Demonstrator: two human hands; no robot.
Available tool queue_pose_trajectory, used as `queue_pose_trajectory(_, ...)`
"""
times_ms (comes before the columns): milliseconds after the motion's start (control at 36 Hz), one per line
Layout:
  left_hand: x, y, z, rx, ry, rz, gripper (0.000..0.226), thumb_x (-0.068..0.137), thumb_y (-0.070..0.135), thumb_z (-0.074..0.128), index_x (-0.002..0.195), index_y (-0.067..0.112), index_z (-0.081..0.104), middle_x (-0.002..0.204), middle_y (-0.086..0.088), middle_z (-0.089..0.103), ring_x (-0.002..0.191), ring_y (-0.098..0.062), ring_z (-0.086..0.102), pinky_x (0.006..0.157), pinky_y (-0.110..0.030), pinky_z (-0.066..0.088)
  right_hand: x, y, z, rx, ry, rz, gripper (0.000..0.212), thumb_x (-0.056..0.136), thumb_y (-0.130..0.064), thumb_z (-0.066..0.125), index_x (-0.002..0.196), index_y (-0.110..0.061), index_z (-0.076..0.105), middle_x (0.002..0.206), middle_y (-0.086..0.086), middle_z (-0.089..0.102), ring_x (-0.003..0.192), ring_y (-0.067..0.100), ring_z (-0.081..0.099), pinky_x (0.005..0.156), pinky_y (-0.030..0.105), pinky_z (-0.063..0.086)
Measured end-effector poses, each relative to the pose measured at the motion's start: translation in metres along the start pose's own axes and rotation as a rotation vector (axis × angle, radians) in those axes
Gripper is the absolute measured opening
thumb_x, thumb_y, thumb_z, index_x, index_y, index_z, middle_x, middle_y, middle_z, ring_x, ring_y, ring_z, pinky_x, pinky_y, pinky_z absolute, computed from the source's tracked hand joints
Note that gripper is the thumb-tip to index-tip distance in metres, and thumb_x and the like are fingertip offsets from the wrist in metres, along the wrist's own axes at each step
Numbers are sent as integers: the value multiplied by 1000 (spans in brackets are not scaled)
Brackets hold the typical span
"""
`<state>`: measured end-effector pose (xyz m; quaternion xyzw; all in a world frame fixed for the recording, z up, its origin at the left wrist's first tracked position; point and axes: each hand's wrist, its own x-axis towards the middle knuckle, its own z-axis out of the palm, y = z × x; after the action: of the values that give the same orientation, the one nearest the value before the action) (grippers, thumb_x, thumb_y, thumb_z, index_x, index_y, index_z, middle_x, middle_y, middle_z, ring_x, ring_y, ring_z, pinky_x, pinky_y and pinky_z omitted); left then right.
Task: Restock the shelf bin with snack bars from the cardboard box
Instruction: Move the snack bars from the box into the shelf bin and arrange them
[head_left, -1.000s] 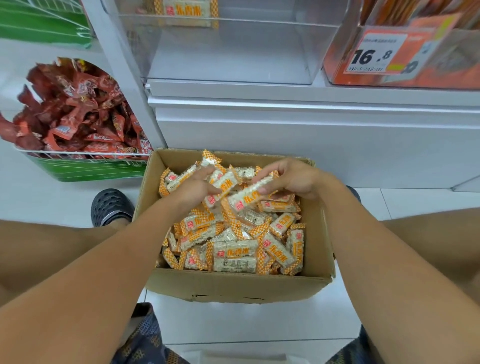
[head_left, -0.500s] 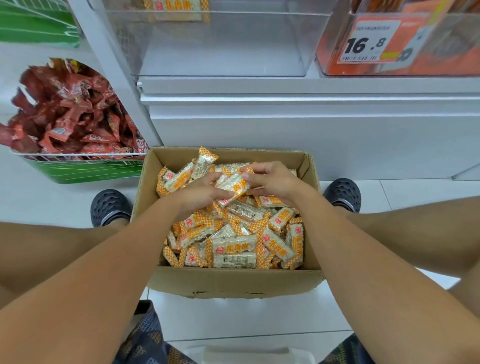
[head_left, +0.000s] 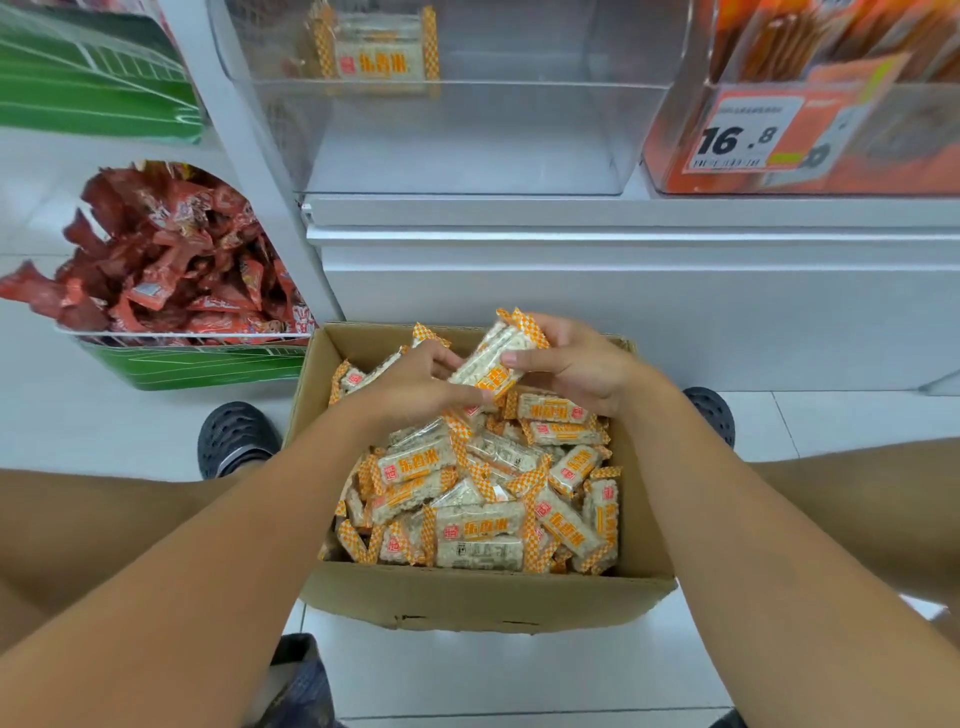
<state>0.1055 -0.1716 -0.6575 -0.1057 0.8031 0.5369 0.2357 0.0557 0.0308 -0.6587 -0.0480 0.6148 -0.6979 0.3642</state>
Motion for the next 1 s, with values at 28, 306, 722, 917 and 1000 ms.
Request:
queue_pose_trajectory(28, -2, 2, -3, 26, -3, 18, 50, 76, 40, 83, 111, 24, 50, 110, -5, 68, 88, -18, 69, 79, -37, 53, -1, -3, -1, 33, 3, -8, 41, 92, 1, 63, 132, -1, 54, 120, 19, 66, 110, 30, 64, 103, 40, 51)
queue_pose_trajectory(306, -24, 64, -39, 108, -34, 359, 50, 95, 38, 64, 143, 32, 51, 132, 12, 62, 117, -11, 61, 100, -29, 47, -20, -75, 16, -158, 77, -180, 50, 96, -20, 62, 142, -13, 43, 127, 11, 66, 110, 18, 67, 100, 43, 54)
queue_pose_trajectory(722, -29, 195, -176, 316, 427, 682, 71, 74, 58, 71, 135, 28, 50, 118, 4, 64, 97, -8, 66, 89, -28, 54, 27, -264, 35, -733, 242, -575, 41, 74, -24, 87, 112, -19, 71, 101, 4, 70, 74, 8, 60, 62, 24, 50)
queue_pose_trajectory(917, 6, 172, -192, 959, 529, 598, 38, 100, 34, 46, 132, 12, 47, 125, -8, 55, 116, -28, 53, 97, -41, 43, 133, -277, 14, -1016, 323, -376, 44, 76, -33, 86, 116, -25, 69, 108, -5, 68, 87, 8, 62, 64, 12, 46)
queue_pose_trajectory(1000, 18, 167, -182, 1001, 474, 519, 38, 102, 43, 25, 118, 18, 49, 111, -1, 51, 107, -23, 52, 91, -41, 45, 169, -266, 17, -1179, 234, -351, 51, 76, -32, 86, 122, -19, 68, 109, -4, 65, 98, 12, 62, 75, 16, 47)
